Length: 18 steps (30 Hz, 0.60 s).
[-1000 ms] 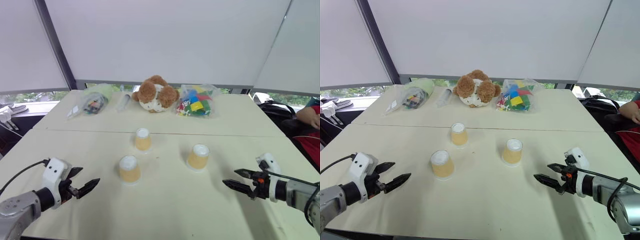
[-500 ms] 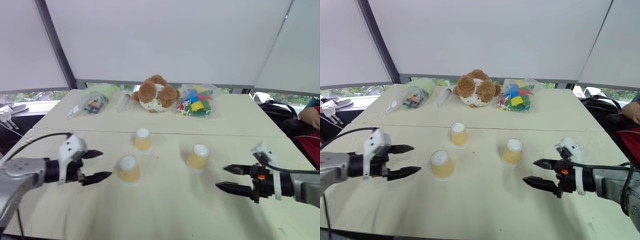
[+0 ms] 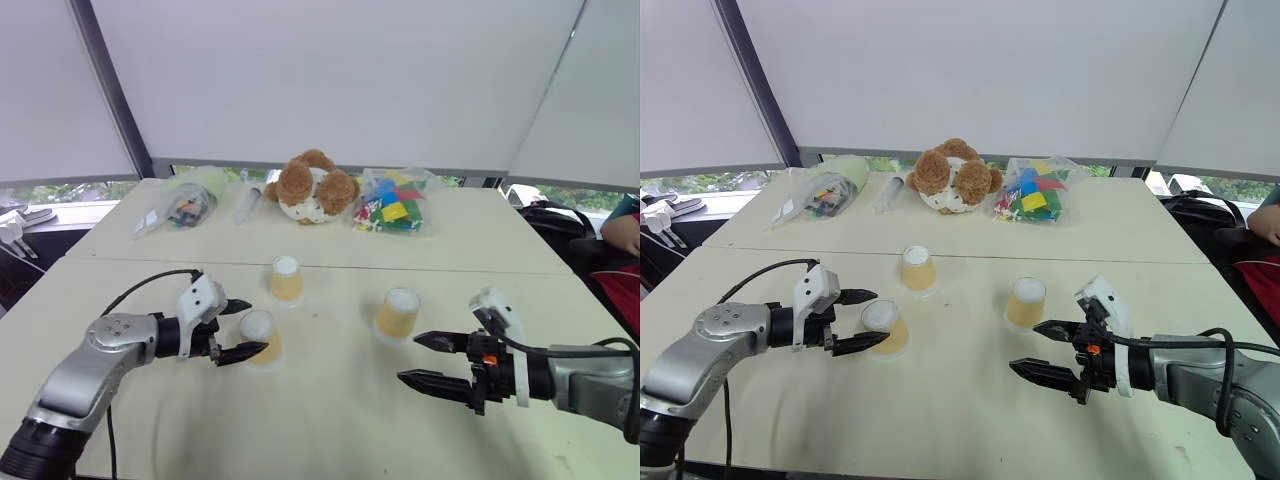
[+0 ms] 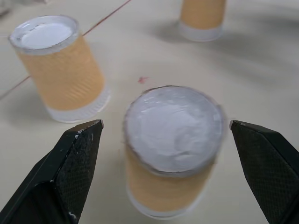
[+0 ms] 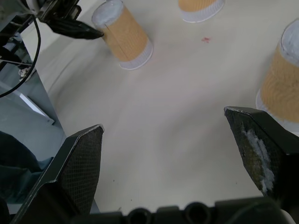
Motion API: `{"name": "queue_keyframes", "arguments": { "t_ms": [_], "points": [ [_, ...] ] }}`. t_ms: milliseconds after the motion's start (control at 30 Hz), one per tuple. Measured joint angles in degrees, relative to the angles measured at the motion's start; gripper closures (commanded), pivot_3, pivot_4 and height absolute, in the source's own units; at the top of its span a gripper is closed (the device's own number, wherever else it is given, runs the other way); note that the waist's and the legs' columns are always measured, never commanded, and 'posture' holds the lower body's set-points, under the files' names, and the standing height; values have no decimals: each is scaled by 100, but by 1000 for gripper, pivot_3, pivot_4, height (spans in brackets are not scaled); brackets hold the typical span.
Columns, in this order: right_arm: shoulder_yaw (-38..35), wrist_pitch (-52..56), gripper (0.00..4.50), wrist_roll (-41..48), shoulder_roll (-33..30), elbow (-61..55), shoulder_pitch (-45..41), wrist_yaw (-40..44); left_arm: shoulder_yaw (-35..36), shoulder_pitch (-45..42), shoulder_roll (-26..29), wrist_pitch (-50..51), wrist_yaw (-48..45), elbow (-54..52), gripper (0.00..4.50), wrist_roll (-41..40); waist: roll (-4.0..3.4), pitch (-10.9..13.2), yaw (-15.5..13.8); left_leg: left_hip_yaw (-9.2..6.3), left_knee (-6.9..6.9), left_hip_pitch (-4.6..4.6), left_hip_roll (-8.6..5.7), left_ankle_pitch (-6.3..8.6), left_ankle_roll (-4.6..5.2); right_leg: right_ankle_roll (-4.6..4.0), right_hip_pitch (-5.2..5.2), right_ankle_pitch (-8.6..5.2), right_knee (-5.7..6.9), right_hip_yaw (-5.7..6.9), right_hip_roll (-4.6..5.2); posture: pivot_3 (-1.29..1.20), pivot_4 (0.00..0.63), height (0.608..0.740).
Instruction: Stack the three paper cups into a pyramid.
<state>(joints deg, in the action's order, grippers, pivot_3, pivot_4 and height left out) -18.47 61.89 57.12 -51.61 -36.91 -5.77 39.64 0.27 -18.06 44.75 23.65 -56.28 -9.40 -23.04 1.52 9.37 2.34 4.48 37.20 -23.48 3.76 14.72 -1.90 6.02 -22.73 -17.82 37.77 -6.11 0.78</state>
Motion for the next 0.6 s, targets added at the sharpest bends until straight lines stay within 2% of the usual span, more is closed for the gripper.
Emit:
{"name": "queue_keyframes", "arguments": {
  "t_ms": [100,200,267,300,467,600],
  "points": [
    [7,-72,30,-2,0,1,1,-31,-86,-27,-181,-190,25,87,0,131,0,0,0,0,0,0,0,0,0,1,1,0,0,0,0,0,150,740],
    [27,-108,0,-2,0,3,1,-38,-191,-21,-385,-221,26,113,830,167,1,0,0,-1,1,0,1,0,0,1,1,1,1,0,0,0,150,740],
    [32,-114,0,-5,-1,6,4,-37,-190,-21,-401,-275,28,140,1868,204,1,0,0,-1,2,0,1,0,0,1,1,1,2,0,0,0,150,740],
    [32,-119,0,-6,-2,6,7,-35,-181,-21,-420,-282,33,141,2159,223,1,0,0,-1,2,0,1,0,0,1,1,1,2,0,0,0,150,740],
    [31,-216,0,-18,-8,10,82,-18,-169,-21,-541,-227,79,106,2158,222,1,0,-13,-2,4,0,1,0,0,2,4,1,2,1,0,0,150,740],
    [-29,-250,0,-67,-108,80,220,12,-361,-93,-1062,102,299,-373,2158,51,1,0,-72,-4,14,-1,-2,0,0,3,10,1,2,1,2,0,150,740]
  ]
}}
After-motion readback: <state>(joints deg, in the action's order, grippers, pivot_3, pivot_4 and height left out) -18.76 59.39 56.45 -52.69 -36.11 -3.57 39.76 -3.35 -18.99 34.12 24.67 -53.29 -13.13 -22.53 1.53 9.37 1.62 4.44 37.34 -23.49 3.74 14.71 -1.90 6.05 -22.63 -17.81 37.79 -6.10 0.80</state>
